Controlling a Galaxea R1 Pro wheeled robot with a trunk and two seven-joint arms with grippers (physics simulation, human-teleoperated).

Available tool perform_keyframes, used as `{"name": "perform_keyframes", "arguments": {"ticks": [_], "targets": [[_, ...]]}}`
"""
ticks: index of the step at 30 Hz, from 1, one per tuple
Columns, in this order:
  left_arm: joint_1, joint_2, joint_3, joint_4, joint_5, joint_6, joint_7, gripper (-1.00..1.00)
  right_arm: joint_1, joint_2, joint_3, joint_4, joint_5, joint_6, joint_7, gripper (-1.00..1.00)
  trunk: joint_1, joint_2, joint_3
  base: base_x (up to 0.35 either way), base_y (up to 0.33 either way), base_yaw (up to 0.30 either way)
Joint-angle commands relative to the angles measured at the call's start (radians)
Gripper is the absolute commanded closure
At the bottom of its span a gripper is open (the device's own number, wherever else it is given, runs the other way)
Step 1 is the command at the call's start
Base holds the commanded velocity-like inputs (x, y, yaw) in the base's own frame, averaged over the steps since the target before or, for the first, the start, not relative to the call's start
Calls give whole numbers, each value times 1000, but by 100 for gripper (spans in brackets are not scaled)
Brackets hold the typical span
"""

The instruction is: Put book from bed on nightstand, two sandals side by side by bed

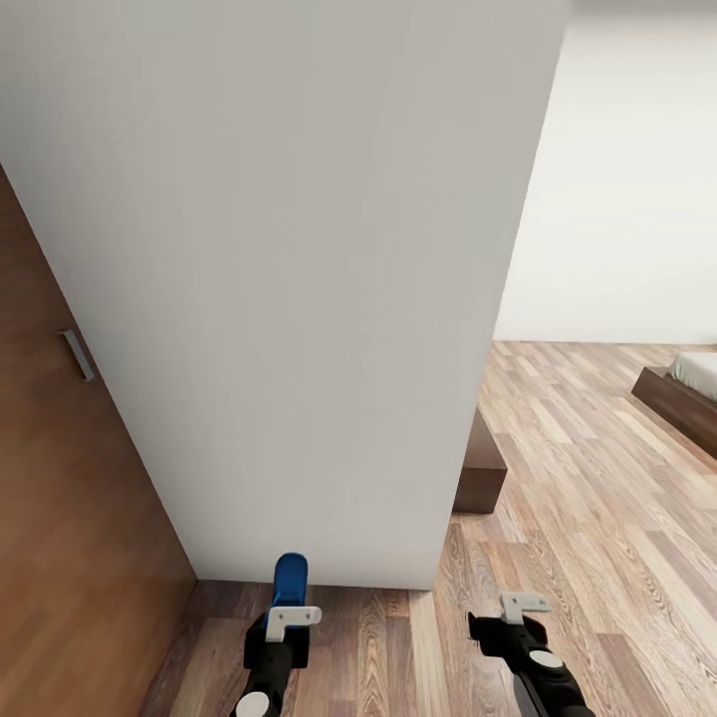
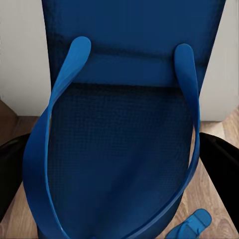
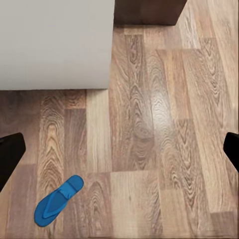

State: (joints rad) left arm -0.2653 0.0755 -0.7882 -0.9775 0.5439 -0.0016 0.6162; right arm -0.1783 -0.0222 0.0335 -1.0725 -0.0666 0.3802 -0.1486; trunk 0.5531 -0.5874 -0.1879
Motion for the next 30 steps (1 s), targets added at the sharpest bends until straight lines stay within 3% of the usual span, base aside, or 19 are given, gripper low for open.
{"name": "perform_keyframes", "arguments": {"ticks": [1, 3, 7, 19, 30], "targets": [[-2, 2, -5, -2, 7, 0, 8, 100, -1, -1, -5, 0, -7, 5, -7, -100, 0, -2, -2, 0, 0, 0], [-2, 12, 12, 3, 7, 0, -62, 100, -1, -13, -32, 12, -7, -3, -2, -100, 0, -2, -2, 0, 0, -66], [-2, 16, 29, 5, 6, 0, -96, 100, -1, -19, -41, 21, -7, -8, -1, -100, 0, -2, -2, 0, 0, -188], [-2, 19, 39, 6, 6, 0, -117, 100, -1, -22, -47, 25, -8, -12, 0, -100, 0, -2, -2, -121, 133, -246], [-2, 20, 39, 6, 5, 0, -118, 100, -1, -22, -46, 25, -9, -15, 1, -100, 0, -2, -2, -79, 94, -44]]}}
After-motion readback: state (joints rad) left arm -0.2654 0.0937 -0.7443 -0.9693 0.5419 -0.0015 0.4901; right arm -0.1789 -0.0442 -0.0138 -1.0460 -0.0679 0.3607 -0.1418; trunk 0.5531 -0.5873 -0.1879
